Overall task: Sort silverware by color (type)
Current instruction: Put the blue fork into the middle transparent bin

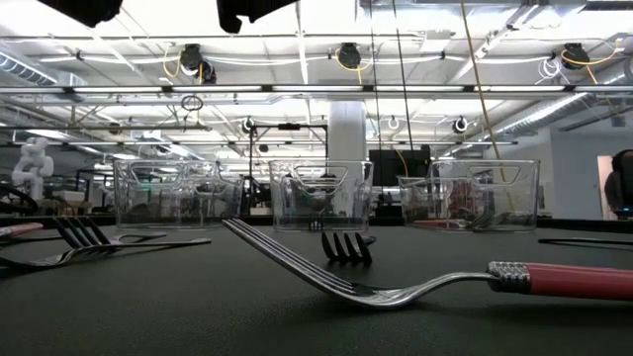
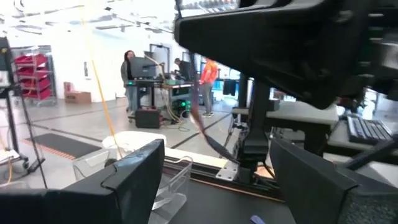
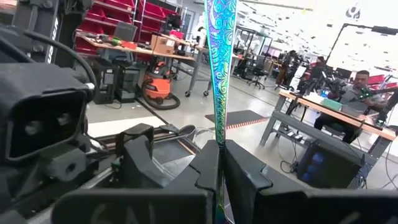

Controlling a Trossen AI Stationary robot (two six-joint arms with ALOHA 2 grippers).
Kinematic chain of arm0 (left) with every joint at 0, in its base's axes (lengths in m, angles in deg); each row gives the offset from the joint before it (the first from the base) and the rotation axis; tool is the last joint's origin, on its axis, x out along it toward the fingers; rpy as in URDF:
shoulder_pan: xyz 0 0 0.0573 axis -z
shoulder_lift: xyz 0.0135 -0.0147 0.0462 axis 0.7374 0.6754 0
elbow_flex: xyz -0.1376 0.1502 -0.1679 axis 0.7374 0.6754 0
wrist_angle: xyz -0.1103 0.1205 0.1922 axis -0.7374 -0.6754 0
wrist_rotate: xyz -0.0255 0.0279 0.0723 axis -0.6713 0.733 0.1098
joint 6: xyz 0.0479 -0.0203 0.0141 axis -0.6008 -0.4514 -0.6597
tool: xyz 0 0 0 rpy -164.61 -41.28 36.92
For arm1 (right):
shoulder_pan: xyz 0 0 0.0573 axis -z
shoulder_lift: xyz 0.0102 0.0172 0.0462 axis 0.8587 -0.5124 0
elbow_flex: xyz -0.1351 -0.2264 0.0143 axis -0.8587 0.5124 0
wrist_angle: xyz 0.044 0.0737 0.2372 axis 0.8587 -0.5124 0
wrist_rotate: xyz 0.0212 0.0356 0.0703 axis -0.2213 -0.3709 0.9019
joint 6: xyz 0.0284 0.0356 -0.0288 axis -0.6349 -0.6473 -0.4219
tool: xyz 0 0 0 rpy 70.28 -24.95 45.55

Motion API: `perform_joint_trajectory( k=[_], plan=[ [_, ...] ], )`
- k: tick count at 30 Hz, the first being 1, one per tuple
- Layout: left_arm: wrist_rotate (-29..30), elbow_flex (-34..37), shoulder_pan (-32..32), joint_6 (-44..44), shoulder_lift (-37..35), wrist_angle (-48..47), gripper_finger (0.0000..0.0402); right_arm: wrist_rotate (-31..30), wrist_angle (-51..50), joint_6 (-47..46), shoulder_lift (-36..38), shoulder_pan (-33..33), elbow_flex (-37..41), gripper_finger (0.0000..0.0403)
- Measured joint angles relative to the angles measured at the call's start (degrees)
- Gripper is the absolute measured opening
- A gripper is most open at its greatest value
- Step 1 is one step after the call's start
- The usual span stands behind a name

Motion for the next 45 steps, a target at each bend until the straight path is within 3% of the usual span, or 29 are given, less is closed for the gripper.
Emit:
perform_joint_trajectory(
  k=[12,21,32,36,40,45],
  plan=[
    [-6.36,-0.48,-3.78,7.02,0.45,0.79,0.0276,0.12,-0.02,-0.21,0.0,0.87,0.01,0.0013],
    [-9.04,-0.48,-4.88,7.07,0.43,-1.09,0.0174,7.56,0.89,-1.15,0.0,2.02,0.01,0.0013],
    [-8.7,-0.46,-5.15,7.51,0.35,-1.69,0.0024,7.9,0.72,-0.57,0.02,2.0,0.01,0.0014],
    [-8.45,-0.46,-5.09,7.64,0.27,-1.89,0.0011,7.9,0.05,-0.59,0.04,1.89,0.01,0.0016],
    [-8.8,-0.46,-5.09,6.95,0.27,-2.15,0.0011,7.9,-0.42,-1.03,0.04,1.38,0.01,0.0036],
    [-12.05,-0.48,-4.82,5.93,0.4,-2.9,0.001,6.54,-0.81,-0.73,-0.04,-0.29,0.1,0.011]
  ],
)
